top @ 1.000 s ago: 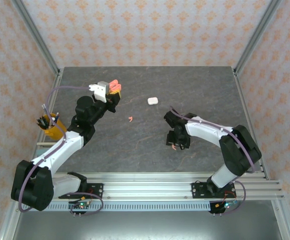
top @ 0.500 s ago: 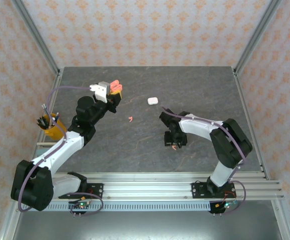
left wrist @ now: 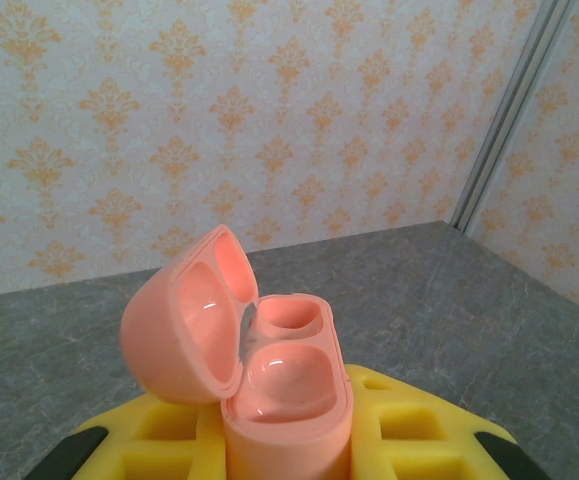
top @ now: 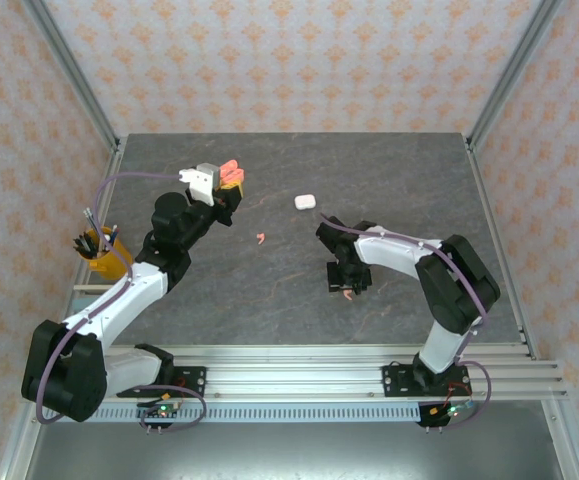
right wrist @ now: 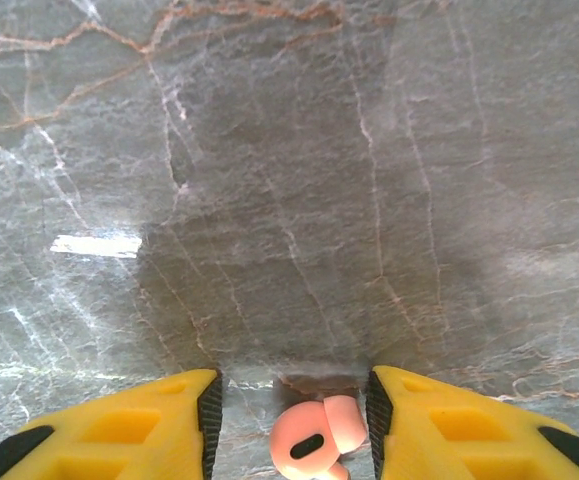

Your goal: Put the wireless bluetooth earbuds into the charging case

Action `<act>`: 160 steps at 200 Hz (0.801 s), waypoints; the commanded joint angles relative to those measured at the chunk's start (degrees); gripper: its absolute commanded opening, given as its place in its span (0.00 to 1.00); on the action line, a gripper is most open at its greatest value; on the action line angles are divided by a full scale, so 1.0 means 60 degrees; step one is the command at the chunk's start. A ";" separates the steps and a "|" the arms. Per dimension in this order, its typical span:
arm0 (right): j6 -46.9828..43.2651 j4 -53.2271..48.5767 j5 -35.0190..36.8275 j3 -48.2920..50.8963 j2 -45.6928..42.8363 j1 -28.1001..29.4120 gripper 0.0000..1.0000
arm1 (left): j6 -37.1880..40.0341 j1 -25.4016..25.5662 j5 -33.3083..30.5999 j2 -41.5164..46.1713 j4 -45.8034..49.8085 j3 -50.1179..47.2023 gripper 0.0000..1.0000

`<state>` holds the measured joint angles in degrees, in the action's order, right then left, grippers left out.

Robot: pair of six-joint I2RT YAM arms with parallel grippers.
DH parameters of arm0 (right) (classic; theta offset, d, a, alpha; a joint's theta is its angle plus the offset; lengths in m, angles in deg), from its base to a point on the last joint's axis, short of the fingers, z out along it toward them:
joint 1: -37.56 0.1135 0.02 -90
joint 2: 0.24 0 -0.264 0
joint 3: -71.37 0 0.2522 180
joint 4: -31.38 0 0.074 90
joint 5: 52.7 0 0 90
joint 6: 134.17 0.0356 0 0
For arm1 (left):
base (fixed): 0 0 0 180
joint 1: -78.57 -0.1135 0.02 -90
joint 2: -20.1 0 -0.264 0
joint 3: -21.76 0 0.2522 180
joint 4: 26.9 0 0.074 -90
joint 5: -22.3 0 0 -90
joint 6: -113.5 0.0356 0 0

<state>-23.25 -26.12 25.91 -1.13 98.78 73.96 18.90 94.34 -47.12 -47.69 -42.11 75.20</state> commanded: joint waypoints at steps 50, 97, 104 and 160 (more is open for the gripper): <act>0.0521 -0.0533 0.0187 0.0176 -0.0155 0.0015 0.41 | 0.0094 0.0067 -0.0018 -0.0067 -0.0555 -0.0037 0.00; 0.0547 -0.0693 0.0300 0.0180 -0.0112 0.0012 0.39 | 0.0087 0.0067 -0.0028 -0.0046 -0.0548 -0.0035 0.00; 0.0569 -0.0745 0.0313 0.0160 -0.0111 0.0012 0.40 | 0.0093 0.0067 -0.0023 -0.0031 -0.0520 -0.0034 0.00; 0.0720 -0.0930 0.0423 0.0290 -0.0310 0.0012 0.40 | 0.0108 0.0067 -0.0024 -0.0065 -0.0519 -0.0007 0.00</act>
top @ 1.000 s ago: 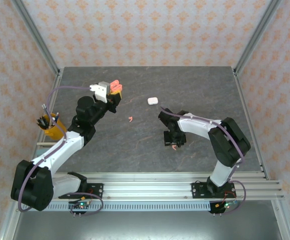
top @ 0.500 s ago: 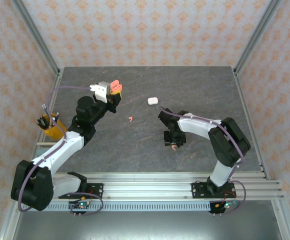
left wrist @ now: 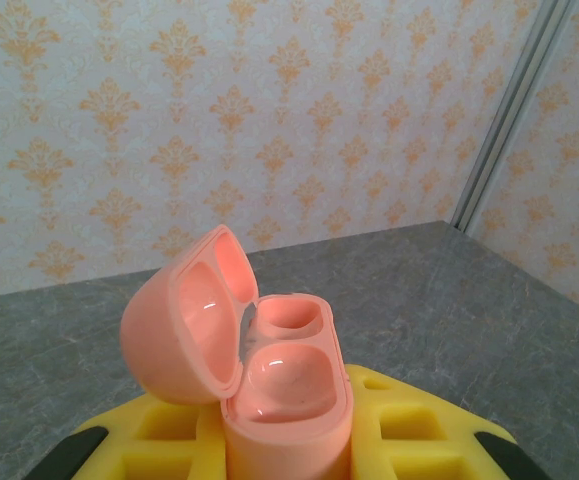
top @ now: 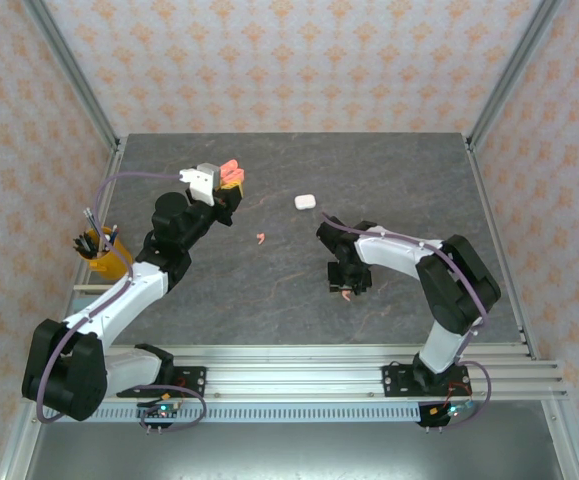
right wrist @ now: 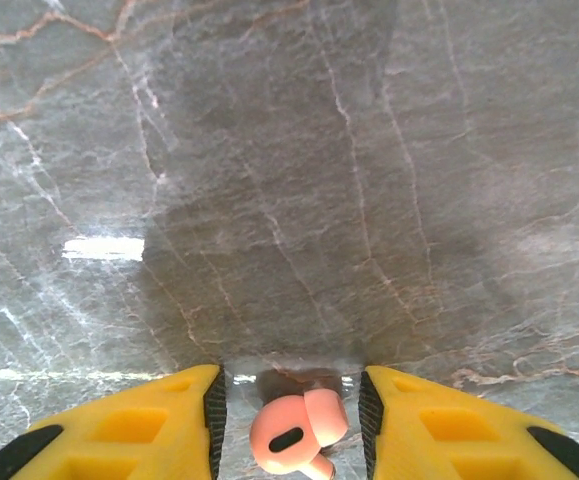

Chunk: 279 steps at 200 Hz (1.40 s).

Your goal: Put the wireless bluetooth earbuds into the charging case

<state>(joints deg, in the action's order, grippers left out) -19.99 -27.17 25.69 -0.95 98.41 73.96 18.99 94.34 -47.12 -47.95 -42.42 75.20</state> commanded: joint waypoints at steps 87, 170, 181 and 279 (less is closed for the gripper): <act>0.0265 -0.0501 0.0222 0.0342 -0.0048 0.0056 0.39 | 0.0075 0.0072 -0.0046 -0.0037 -0.0483 0.0008 0.00; 0.0144 -0.0402 0.0186 0.0296 0.0155 0.0056 0.29 | 0.0108 0.0079 -0.0075 -0.0010 -0.0424 0.0008 0.00; 0.0129 -0.0402 0.0186 0.0298 0.0140 0.0056 0.28 | 0.0108 0.0077 -0.0070 0.0000 -0.0426 0.0008 0.00; 0.0371 -0.0565 0.0230 0.0044 -0.0530 0.0056 0.24 | 0.0108 0.0081 -0.0059 -0.0011 -0.0422 0.0022 0.00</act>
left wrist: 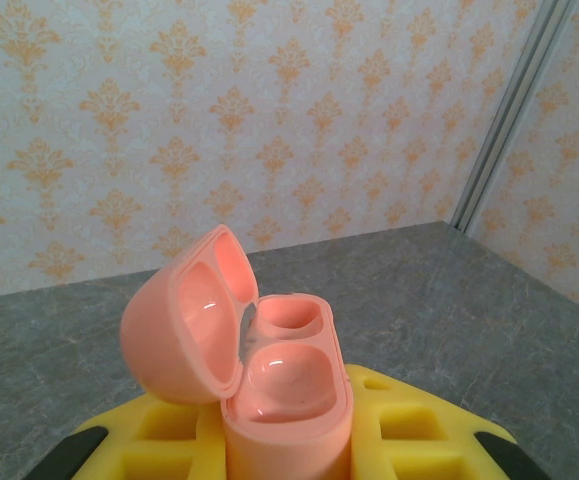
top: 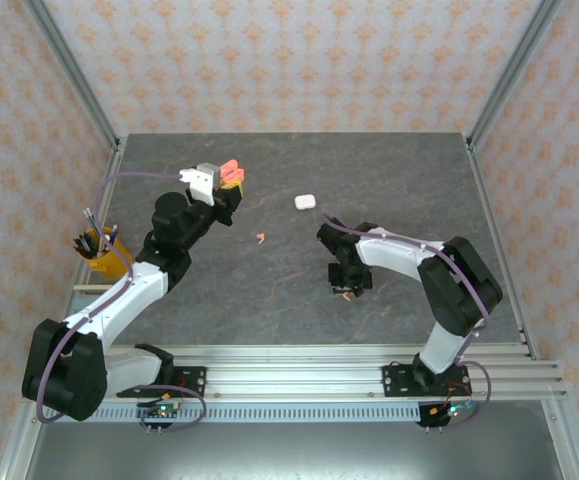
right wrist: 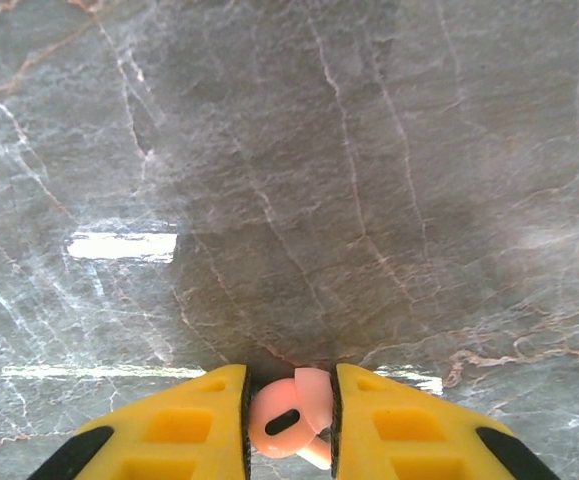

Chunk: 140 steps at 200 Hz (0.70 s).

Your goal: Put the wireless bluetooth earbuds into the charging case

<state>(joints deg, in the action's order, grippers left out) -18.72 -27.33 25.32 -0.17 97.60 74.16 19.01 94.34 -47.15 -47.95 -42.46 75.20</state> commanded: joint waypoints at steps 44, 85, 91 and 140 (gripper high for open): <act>0.0364 -0.0695 0.0433 -0.0449 -0.1033 0.0023 0.24 | 0.0104 0.0082 -0.0039 -0.0002 -0.0401 0.0022 0.00; 0.0567 -0.0690 0.0608 -0.1258 -0.1831 -0.0006 0.23 | 0.0150 0.0082 -0.0032 0.0019 -0.0314 0.0063 0.00; 0.0598 -0.0683 0.0662 -0.1464 -0.1939 -0.0019 0.23 | 0.0162 0.0082 -0.0019 0.0007 -0.0313 0.0077 0.00; 0.0491 -0.0464 0.0841 -0.3717 -0.2318 -0.0108 0.24 | 0.0250 0.0096 0.0192 -0.0039 -0.0394 0.0209 0.00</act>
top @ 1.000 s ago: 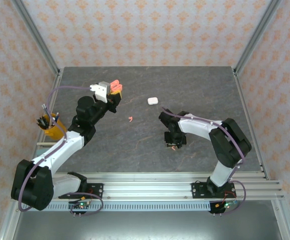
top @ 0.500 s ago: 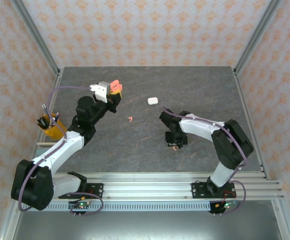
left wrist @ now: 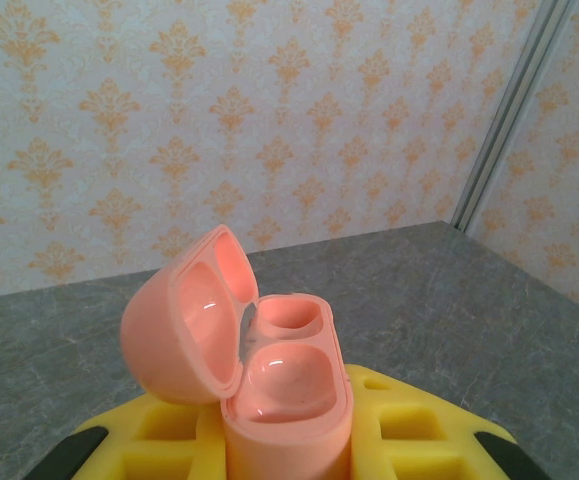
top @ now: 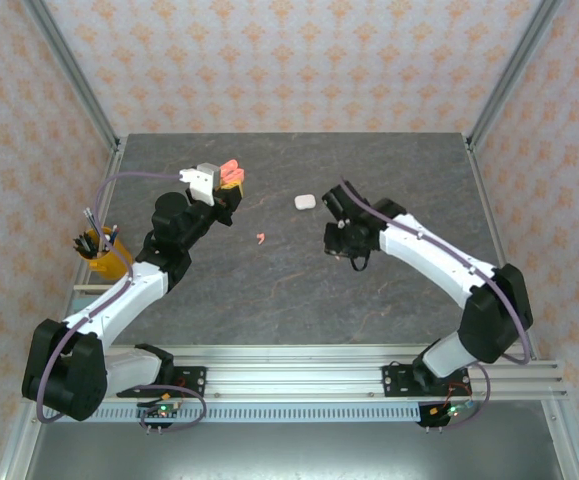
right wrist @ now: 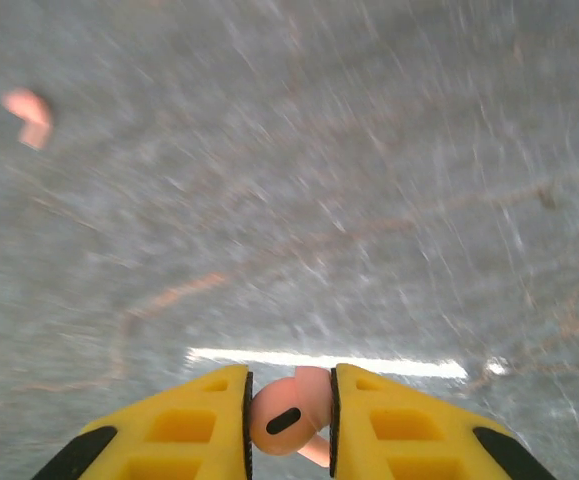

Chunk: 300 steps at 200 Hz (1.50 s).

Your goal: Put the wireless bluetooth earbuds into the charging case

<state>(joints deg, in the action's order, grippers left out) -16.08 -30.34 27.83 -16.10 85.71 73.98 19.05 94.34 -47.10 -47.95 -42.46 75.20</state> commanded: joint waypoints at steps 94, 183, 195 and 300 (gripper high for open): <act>0.0544 0.2246 -0.0208 -0.4201 -0.0079 -0.0182 0.24 | 0.0703 0.0826 -0.0069 -0.0692 -0.1566 0.0579 0.00; 0.1507 0.5851 -0.0467 -0.3575 -0.0285 -0.0182 0.26 | 0.1768 0.1975 -0.1141 -0.2279 -0.2677 0.2185 0.00; 0.1705 0.6333 -0.0462 -0.3309 -0.0314 -0.0182 0.26 | 0.1807 0.2048 -0.1248 -0.2457 -0.2687 0.2430 0.00; 0.2714 0.8236 -0.0622 -0.2402 0.0044 -0.0167 0.27 | 0.2016 0.2204 -0.1254 -0.3260 -0.2452 0.3660 0.00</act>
<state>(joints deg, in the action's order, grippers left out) -1.39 14.25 25.23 -31.53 85.17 73.13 29.63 107.15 -53.83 -66.84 -55.03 94.85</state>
